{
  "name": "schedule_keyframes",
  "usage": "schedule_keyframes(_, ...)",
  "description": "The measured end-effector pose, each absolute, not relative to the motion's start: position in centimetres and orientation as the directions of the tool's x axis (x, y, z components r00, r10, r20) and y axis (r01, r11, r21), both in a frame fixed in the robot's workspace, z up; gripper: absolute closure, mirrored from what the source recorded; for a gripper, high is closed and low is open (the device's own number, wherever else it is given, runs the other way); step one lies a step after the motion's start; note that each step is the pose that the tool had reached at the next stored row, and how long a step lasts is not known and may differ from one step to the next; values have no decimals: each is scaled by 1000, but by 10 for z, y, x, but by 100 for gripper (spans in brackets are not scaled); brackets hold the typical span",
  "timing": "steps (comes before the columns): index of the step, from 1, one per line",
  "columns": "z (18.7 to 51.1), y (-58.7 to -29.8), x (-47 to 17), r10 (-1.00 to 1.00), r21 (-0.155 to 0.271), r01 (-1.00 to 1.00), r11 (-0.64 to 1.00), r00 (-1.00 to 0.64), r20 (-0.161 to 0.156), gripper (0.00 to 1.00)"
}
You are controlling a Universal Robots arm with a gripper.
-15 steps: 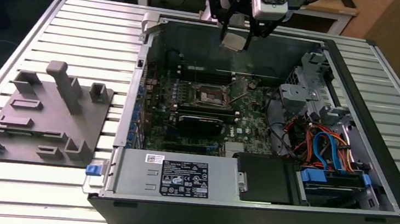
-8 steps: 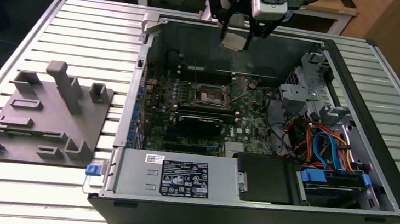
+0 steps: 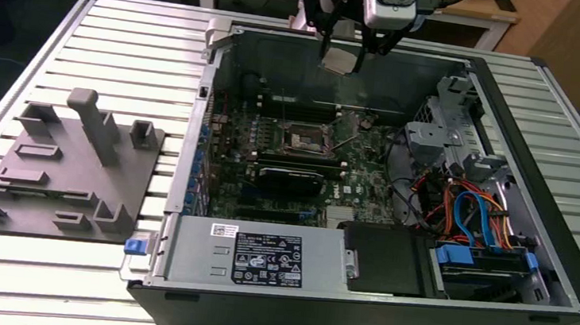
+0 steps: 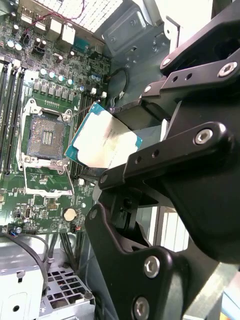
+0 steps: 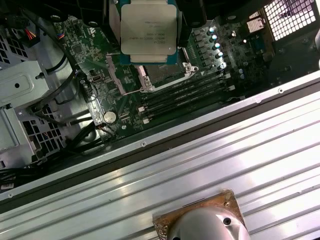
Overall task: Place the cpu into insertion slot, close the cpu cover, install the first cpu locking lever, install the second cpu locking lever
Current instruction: 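Place the cpu into insertion slot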
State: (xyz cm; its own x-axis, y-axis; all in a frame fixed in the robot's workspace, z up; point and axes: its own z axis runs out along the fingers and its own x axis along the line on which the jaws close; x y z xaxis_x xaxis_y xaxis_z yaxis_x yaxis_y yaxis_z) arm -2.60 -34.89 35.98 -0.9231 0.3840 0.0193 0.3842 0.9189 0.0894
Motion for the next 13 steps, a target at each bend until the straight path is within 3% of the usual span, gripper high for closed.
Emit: schedule_keyframes(13, 360, -349, -26, 411, 89, 411, 907, -911, 19, 46)
